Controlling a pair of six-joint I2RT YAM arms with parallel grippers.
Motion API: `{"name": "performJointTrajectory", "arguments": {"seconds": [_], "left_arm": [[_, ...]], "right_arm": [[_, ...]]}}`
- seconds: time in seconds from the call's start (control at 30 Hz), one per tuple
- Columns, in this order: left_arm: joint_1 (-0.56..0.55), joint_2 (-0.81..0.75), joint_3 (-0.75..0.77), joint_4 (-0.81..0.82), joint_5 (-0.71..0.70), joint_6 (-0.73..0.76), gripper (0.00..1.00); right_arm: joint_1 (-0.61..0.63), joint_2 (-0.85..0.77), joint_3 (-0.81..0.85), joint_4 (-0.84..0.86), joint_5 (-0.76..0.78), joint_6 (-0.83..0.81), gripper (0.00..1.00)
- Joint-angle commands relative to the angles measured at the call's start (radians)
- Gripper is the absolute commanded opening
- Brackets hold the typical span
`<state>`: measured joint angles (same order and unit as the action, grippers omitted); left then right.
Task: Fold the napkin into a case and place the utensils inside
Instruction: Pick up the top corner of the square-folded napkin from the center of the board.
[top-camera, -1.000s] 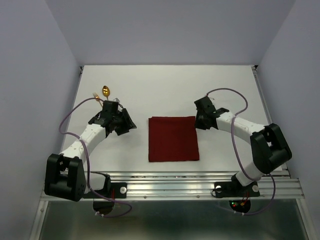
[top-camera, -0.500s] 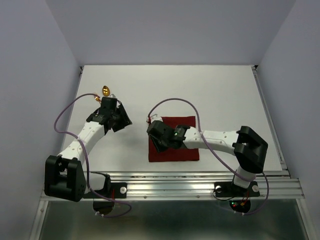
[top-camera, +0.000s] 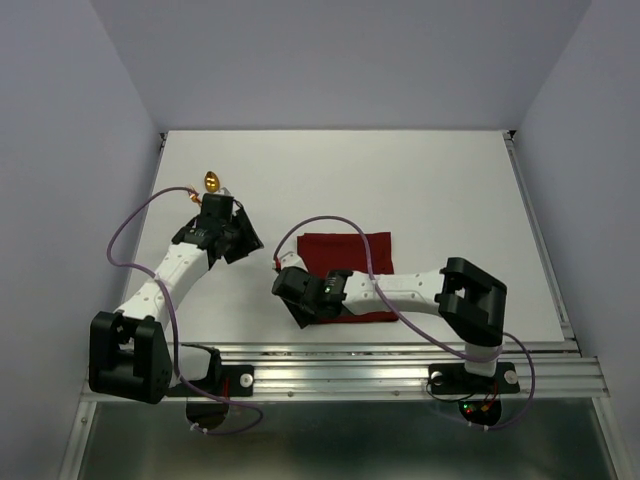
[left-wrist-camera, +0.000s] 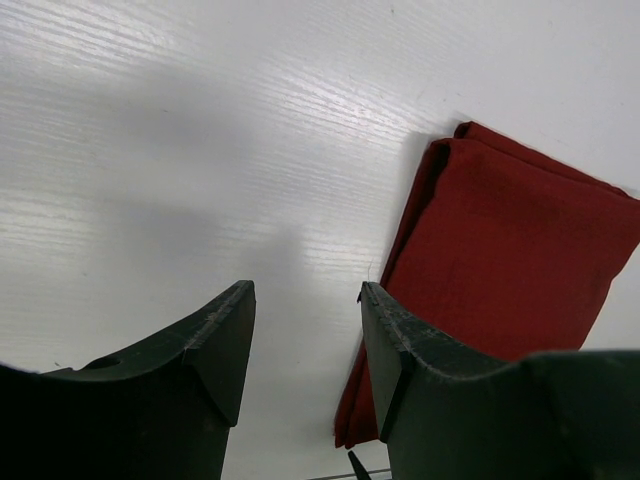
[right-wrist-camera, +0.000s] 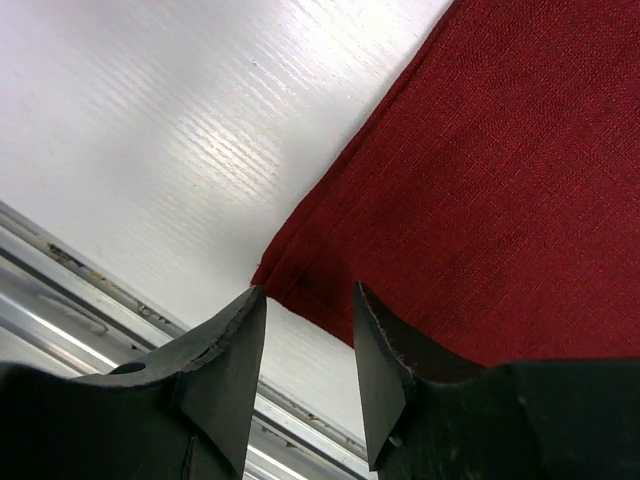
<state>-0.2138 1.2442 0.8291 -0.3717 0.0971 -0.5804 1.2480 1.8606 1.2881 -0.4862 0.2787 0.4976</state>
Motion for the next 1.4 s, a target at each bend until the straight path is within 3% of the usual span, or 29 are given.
{"name": "performJointTrajectory", "arguments": {"seconds": [0.0,0.23,0.6,0.9,1.37], "left_arm": [[0.004,-0.045,0.001,-0.007,0.001,-0.001,0.57],[0.004,-0.049,-0.016,0.007,0.015,-0.004,0.57],[0.004,-0.06,-0.027,0.005,0.013,-0.001,0.57],[0.004,-0.054,-0.033,0.014,0.023,-0.012,0.57],[0.004,-0.045,-0.031,0.016,0.021,-0.009,0.57]], "right_arm": [[0.007,0.015,0.02,0.037,0.017,0.013,0.45],[0.007,0.035,-0.001,0.061,0.034,0.048,0.43],[0.007,0.043,-0.009,0.067,0.054,0.059,0.29],[0.007,-0.037,-0.039,0.113,0.056,0.061,0.36],[0.007,0.012,-0.041,0.121,0.008,0.065,0.39]]}}
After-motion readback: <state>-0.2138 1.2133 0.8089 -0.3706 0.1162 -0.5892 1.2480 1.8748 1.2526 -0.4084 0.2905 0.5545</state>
